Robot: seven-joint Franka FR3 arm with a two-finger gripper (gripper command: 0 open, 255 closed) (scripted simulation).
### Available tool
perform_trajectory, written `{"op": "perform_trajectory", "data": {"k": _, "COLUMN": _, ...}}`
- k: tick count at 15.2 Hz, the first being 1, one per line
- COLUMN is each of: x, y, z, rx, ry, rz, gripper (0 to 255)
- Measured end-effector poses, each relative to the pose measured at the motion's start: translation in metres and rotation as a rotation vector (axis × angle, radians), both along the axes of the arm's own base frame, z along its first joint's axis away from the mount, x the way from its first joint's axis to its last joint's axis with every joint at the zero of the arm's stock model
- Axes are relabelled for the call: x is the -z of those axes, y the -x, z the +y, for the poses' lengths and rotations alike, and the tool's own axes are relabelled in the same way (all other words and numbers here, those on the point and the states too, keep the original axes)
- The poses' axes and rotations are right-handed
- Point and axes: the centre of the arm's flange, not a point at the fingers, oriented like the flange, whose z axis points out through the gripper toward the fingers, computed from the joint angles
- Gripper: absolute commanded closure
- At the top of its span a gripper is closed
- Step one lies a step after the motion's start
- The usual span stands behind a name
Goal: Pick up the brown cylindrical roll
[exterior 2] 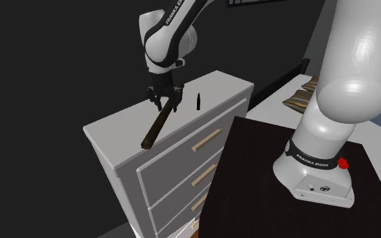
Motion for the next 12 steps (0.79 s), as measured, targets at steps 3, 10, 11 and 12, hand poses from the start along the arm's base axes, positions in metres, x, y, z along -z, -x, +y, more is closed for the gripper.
{"op": "perform_trajectory", "data": {"k": 3, "x": 0.000, "y": 0.000, "z": 0.000, "rx": 0.000, "ry": 0.000, "rz": -0.001, "gripper": 255}}
{"op": "perform_trajectory", "data": {"k": 10, "x": -0.002, "y": 0.000, "z": 0.000, "rx": 0.000, "ry": 0.000, "rz": 0.000, "gripper": 255}}
{"op": "perform_trajectory", "data": {"k": 11, "x": -0.006, "y": 0.001, "z": 0.000, "rx": 0.000, "ry": 0.000, "rz": 0.000, "gripper": 255}}
{"op": "perform_trajectory", "data": {"k": 12, "x": -0.010, "y": 0.000, "z": 0.000, "rx": 0.000, "ry": 0.000, "rz": 0.000, "gripper": 255}}
